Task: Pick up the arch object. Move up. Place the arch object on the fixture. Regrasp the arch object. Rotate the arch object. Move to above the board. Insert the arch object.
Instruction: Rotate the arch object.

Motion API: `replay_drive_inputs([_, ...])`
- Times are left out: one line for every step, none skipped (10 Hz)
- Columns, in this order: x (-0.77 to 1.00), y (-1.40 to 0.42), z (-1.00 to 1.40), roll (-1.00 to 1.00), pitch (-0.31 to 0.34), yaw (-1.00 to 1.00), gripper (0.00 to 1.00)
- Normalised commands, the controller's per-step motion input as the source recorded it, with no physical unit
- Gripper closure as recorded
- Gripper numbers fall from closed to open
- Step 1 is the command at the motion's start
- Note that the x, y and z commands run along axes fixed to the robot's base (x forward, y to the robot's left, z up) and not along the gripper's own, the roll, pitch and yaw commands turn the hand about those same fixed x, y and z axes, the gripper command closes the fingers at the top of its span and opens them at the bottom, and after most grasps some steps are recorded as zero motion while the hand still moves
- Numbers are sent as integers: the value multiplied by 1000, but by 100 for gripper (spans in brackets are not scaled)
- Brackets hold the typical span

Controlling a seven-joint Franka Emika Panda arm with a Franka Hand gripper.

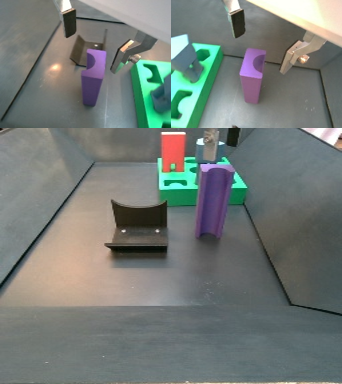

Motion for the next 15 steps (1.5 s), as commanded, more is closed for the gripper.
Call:
replay_drive_inputs([24,0,-16,-2,10,1000,0])
replay_drive_inputs([24,0,-16,-2,10,1000,0])
replay_drive_inputs([24,0,-16,-2,10,1000,0])
replay_drive_inputs([24,0,-16,-2,11,1000,0])
replay_drive_inputs([24,0,-16,-2,11,1000,0])
replay_drive_inputs([24,0,-16,-2,12,1000,0])
replay_drive_inputs([24,0,-16,-2,12,1000,0])
replay_drive_inputs([24,0,-16,-2,12,1000,0])
replay_drive_inputs([24,0,-15,-2,13,1000,0])
replay_drive_inputs([24,0,-15,-2,14,1000,0])
replay_drive_inputs([25,0,-15,-3,14,1000,0])
replay_drive_inputs([25,0,-15,-3,15,1000,0])
replay_drive_inputs([25,0,-15,-3,16,1000,0])
replay_drive_inputs([25,0,-15,-3,16,1000,0])
replay_drive_inputs([25,0,-15,-3,17,1000,0])
